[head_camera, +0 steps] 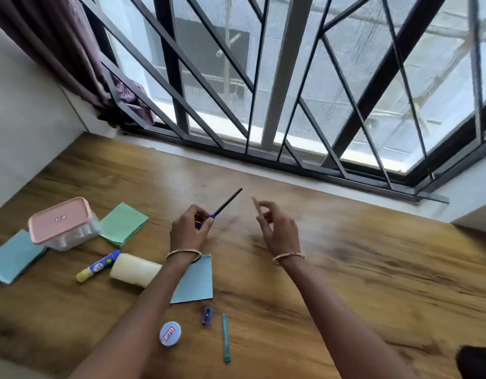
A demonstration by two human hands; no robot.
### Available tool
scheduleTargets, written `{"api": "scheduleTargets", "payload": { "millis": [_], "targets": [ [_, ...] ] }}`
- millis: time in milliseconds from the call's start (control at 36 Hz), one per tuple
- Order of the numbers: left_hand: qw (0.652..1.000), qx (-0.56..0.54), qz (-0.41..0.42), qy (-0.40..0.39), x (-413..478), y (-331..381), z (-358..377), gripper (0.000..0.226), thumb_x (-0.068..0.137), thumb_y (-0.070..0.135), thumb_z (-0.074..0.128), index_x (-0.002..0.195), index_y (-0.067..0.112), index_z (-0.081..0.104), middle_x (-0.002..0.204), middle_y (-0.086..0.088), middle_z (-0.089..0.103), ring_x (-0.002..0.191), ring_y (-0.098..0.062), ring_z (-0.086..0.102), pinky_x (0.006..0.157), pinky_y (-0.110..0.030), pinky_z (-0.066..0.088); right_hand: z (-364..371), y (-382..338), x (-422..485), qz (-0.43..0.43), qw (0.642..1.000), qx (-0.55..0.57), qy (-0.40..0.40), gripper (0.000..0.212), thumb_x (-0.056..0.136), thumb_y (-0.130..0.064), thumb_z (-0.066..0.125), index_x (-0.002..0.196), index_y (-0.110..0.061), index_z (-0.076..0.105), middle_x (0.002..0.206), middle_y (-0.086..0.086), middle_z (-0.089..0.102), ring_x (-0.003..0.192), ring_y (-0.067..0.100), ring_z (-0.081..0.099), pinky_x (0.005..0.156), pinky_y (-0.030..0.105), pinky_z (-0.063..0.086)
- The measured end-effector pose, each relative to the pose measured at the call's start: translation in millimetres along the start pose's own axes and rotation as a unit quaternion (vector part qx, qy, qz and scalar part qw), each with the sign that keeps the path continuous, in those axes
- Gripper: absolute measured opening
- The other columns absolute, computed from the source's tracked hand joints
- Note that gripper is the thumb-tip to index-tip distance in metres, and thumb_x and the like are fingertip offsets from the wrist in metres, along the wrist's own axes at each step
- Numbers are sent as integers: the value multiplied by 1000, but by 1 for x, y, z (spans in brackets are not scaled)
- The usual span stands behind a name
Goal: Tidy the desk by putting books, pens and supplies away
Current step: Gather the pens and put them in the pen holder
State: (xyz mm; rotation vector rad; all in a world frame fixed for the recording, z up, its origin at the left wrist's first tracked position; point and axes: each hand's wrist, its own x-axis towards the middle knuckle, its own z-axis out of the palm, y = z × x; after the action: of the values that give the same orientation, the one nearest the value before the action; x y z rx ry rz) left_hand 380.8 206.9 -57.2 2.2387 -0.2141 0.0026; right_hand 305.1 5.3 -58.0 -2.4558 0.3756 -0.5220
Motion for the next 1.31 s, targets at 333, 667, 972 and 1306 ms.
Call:
{"api": "scheduleTargets", "payload": {
  "millis": [333,667,972,1306],
  "targets": [
    [969,-238,-32,-56,-82,97,10,8,79,17,77,84,21,73,74,-3,74,71,-20,74,76,-39,61,-132,27,-100,306,800,516,11,23,95,-14,56,107,1,69,95,27,71,83,37,70,77,41,59],
    [912,-312,32,-266,-190,231,95,9,79,15,77,87,17,76,77,-2,75,73,-18,72,79,-39,60,-289,90,-197,337,834,365,241,22,87,-17,69,102,-1,67,70,11,74,52,18,66,52,26,55],
    [895,-248,169,-331,-275,320,179,12,79,17,78,90,17,74,81,3,74,73,-9,72,71,-29,60,-382,168,-280,325,887,105,312,9,81,-33,75,83,-24,73,75,-3,74,70,18,71,72,37,59],
    [941,-28,229,-248,-320,336,240,26,70,31,80,87,29,61,75,14,71,63,0,66,65,-27,56,-377,203,-277,273,945,21,181,12,82,-27,75,87,-21,65,72,-18,64,66,-7,63,60,5,47]
  ]
}}
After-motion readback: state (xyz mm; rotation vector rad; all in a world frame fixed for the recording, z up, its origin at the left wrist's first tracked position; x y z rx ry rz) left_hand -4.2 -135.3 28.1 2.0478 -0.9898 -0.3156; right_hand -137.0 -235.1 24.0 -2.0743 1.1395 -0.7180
